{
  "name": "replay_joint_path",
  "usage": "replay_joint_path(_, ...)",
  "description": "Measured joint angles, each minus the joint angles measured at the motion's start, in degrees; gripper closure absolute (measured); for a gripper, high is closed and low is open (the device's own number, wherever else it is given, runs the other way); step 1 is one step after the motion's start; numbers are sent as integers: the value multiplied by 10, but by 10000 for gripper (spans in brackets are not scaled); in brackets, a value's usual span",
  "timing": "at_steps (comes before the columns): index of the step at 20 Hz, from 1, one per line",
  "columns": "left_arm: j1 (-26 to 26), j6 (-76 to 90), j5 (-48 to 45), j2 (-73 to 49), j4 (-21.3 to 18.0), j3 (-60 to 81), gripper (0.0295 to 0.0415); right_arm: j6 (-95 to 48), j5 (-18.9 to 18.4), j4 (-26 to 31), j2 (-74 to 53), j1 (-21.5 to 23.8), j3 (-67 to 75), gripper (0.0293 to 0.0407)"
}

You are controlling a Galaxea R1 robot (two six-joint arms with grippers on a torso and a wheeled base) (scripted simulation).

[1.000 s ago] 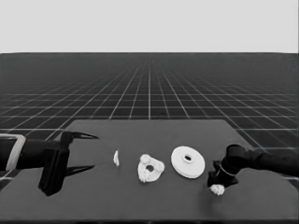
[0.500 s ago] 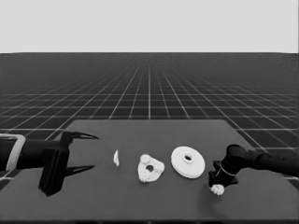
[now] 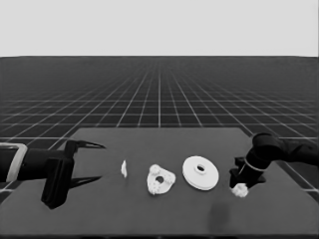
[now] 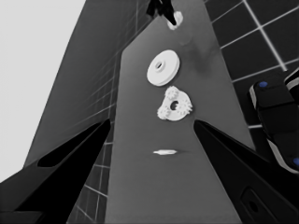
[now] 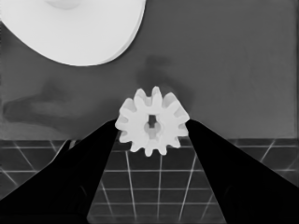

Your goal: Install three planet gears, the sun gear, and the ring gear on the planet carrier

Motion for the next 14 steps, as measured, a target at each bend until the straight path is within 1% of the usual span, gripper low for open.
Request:
replay_joint_path(1, 0, 0, 0, 0, 0, 0, 326, 200, -44, -7, 119, 13, -21, 390)
replay_joint_path(2, 0, 0, 0, 0, 0, 0, 326, 276, -59, 1, 309, 20, -86, 390)
replay_joint_path(3, 0, 0, 0, 0, 0, 0, 326, 262, -54, 6, 423, 22, -184, 390)
replay_joint_path(4, 0, 0, 0, 0, 0, 0, 326, 233, -48, 9, 487, 23, -263, 390)
replay_joint_path(6, 0, 0, 0, 0, 0, 0, 326, 192, -41, 12, 545, 23, -353, 390)
replay_joint_path(10, 0, 0, 0, 0, 0, 0, 326, 167, -37, 14, 572, 23, -402, 390)
replay_joint_path(11, 0, 0, 0, 0, 0, 0, 326, 158, -30, -15, 577, -4, -418, 390)
replay_joint_path(12, 0, 0, 0, 0, 0, 0, 326, 151, -24, -31, 580, -24, -429, 390)
replay_joint_path(14, 0, 0, 0, 0, 0, 0, 326, 143, -18, -46, 584, -40, -443, 390)
